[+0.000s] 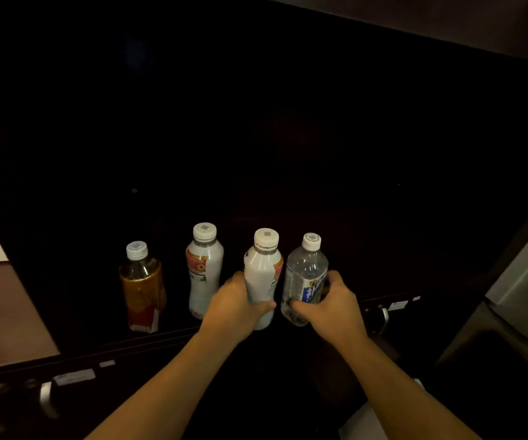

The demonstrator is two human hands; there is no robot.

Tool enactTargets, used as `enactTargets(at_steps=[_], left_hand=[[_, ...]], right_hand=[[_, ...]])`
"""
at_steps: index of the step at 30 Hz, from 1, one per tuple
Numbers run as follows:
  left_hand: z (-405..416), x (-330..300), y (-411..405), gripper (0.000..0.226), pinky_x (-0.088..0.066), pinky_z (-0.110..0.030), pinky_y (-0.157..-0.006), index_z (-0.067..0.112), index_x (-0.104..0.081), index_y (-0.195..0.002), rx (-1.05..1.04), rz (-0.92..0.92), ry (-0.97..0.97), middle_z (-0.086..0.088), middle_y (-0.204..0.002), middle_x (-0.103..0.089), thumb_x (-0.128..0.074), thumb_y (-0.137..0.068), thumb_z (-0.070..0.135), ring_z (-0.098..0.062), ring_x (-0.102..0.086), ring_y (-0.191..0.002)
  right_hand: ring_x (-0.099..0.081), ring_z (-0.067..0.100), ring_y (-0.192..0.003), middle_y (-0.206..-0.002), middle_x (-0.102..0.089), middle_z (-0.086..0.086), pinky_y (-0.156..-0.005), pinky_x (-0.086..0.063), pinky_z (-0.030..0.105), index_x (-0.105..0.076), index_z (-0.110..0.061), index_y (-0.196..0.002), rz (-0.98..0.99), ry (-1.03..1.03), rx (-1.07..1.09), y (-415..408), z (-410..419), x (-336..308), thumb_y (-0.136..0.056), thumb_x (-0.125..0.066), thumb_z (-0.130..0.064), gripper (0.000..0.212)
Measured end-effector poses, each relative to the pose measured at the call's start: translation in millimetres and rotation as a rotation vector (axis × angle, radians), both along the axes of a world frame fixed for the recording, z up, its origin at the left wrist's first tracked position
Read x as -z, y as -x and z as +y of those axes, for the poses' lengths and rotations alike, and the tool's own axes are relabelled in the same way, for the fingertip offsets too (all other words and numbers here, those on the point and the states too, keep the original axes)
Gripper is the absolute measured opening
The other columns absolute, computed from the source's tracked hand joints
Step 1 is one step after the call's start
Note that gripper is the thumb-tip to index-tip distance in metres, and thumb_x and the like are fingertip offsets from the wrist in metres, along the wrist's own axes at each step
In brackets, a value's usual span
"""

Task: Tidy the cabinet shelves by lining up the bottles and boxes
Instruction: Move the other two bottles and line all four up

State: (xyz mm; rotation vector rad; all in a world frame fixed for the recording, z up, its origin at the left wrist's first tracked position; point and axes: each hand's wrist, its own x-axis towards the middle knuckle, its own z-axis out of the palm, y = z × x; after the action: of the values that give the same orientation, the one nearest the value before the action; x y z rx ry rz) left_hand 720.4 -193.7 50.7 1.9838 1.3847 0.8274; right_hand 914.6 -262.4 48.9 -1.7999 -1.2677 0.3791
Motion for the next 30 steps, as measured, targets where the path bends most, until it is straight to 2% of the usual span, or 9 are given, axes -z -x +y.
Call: enactTargets(at_steps=[5, 15, 19, 25, 30], left_hand=[[9, 3, -18, 0.063, -0.051, -0.03, -0.086, 0.014, -0.052, -0.122, -0.08, 0.019, 0.031, -0.002, -0.116, -0.063, -0.083, -0.075, 0.042, -0.018, -0.061, -0.105], [24, 11, -45, 0.068, -0.051, -0.039, -0.094, 0.013, -0.05, -0.129, -0.248, 0.002, 0.048, -0.002, -0.122, -0.06, -0.081, -0.077, 0.042, -0.019, -0.059, -0.111], [31, 13, -51, 0.067, -0.051, -0.036, -0.093, 0.014, -0.05, -0.13, -0.278, -0.001, 0.043, -0.002, -0.123, -0.06, -0.081, -0.077, 0.042, -0.018, -0.059, -0.112], [36, 17, -51, 0.071, -0.049, -0.035, -0.095, 0.017, -0.047, -0.131, -0.284, -0.02, 0.039, 0.0, -0.125, -0.06, -0.083, -0.076, 0.042, -0.019, -0.058, -0.115], [34, 21, -50, 0.07, -0.047, -0.03, -0.092, 0.019, -0.046, -0.131, -0.29, -0.028, 0.045, 0.001, -0.126, -0.059, -0.083, -0.076, 0.042, -0.018, -0.056, -0.116]], right_hand=[[-0.059, -0.011, -0.079, -0.091, -0.06, -0.024, -0.054, -0.045, 0.005, -0.046, -0.036, -0.11, 0.01, 0.011, -0.083, -27, 28, 2, -0.057, -0.089, -0.039, 0.068], [-0.06, -0.01, -0.077, -0.089, -0.06, -0.024, -0.054, -0.046, 0.007, -0.047, -0.035, -0.108, 0.024, 0.027, -0.211, -61, 73, 19, -0.058, -0.09, -0.037, 0.066], [-0.064, -0.006, -0.082, -0.093, -0.063, -0.023, -0.059, -0.049, 0.01, -0.047, -0.039, -0.11, 0.09, 0.033, -0.251, -67, 85, 26, -0.059, -0.089, -0.034, 0.066], [-0.063, -0.012, -0.081, -0.095, -0.063, -0.025, -0.063, -0.047, 0.008, -0.045, -0.039, -0.119, 0.137, 0.049, -0.303, -72, 90, 29, -0.065, -0.087, -0.029, 0.068], [-0.062, -0.003, -0.093, -0.1, -0.058, -0.028, -0.073, -0.05, 0.019, -0.041, -0.037, -0.132, 0.152, 0.056, -0.311, -70, 88, 34, -0.073, -0.084, -0.028, 0.073]])
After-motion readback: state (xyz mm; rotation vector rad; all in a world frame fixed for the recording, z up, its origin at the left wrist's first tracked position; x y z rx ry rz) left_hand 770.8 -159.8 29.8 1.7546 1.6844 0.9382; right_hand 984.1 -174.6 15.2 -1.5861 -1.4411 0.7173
